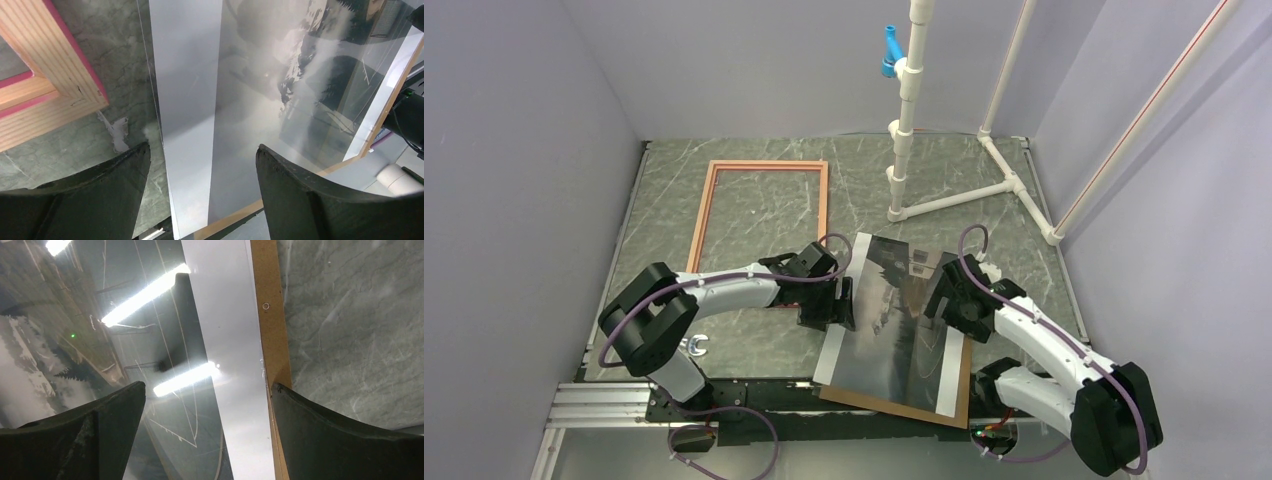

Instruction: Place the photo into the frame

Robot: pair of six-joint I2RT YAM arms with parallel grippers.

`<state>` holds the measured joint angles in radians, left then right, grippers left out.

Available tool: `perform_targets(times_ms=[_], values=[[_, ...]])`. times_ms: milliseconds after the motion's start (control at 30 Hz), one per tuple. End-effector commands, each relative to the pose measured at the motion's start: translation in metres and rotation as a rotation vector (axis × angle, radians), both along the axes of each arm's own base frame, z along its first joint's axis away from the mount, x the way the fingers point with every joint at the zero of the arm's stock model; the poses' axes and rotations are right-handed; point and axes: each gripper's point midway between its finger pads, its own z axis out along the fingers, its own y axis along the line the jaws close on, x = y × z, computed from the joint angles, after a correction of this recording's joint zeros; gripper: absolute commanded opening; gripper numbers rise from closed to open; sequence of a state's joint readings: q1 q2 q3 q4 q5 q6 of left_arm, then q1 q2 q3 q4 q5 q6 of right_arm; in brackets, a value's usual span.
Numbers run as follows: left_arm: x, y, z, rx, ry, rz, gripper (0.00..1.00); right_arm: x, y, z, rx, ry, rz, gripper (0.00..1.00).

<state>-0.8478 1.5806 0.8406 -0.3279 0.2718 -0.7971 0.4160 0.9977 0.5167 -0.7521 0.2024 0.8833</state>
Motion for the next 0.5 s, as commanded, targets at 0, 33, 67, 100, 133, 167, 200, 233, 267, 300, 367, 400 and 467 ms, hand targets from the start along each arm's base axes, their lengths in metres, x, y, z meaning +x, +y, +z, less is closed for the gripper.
perform_targets(times_ms=[0, 33, 67, 100, 133, 167, 200, 233, 267, 300, 367, 400, 467], values=[[0.005, -0.008, 0.008, -0.012, -0.028, -0.026, 0.81, -0.014, -0.008, -0.007, -0.032, 0.044, -0.030, 0.99], [0.005, -0.008, 0.008, -0.012, -0.028, -0.028, 0.81, -0.013, -0.008, -0.004, -0.032, 0.039, -0.032, 0.99], [0.005, -0.009, 0.009, -0.015, -0.032, -0.031, 0.81, -0.013, -0.006, -0.002, -0.024, 0.032, -0.029, 0.99], [0.005, -0.010, 0.010, -0.022, -0.035, -0.033, 0.81, -0.012, -0.005, -0.001, -0.018, 0.027, -0.024, 0.99], [0.006, -0.012, 0.013, -0.038, -0.041, -0.037, 0.81, -0.012, -0.004, 0.001, -0.009, 0.021, -0.023, 0.99], [0.006, -0.015, 0.017, -0.058, -0.047, -0.042, 0.80, -0.012, -0.002, 0.002, 0.004, 0.018, -0.018, 0.99], [0.006, -0.018, 0.022, -0.084, -0.056, -0.047, 0.80, -0.012, 0.002, 0.003, 0.025, 0.012, -0.012, 0.99], [0.007, -0.022, 0.028, -0.111, -0.067, -0.053, 0.79, -0.013, 0.008, 0.002, 0.059, 0.014, -0.003, 0.99], [0.007, -0.024, 0.036, -0.138, -0.082, -0.058, 0.78, -0.014, 0.013, 0.002, 0.090, 0.012, 0.004, 0.99], [0.007, -0.026, 0.040, -0.154, -0.093, -0.061, 0.78, -0.014, 0.018, 0.001, 0.121, 0.008, 0.010, 0.99], [0.008, -0.028, 0.057, -0.197, -0.128, -0.061, 0.78, -0.014, 0.027, 0.000, 0.174, 0.004, 0.018, 0.99], [0.009, -0.027, 0.063, -0.211, -0.141, -0.058, 0.78, -0.014, 0.032, -0.001, 0.201, 0.003, 0.023, 0.99], [0.009, -0.025, 0.072, -0.226, -0.164, -0.053, 0.78, -0.013, 0.041, 0.000, 0.250, -0.002, 0.036, 0.99]])
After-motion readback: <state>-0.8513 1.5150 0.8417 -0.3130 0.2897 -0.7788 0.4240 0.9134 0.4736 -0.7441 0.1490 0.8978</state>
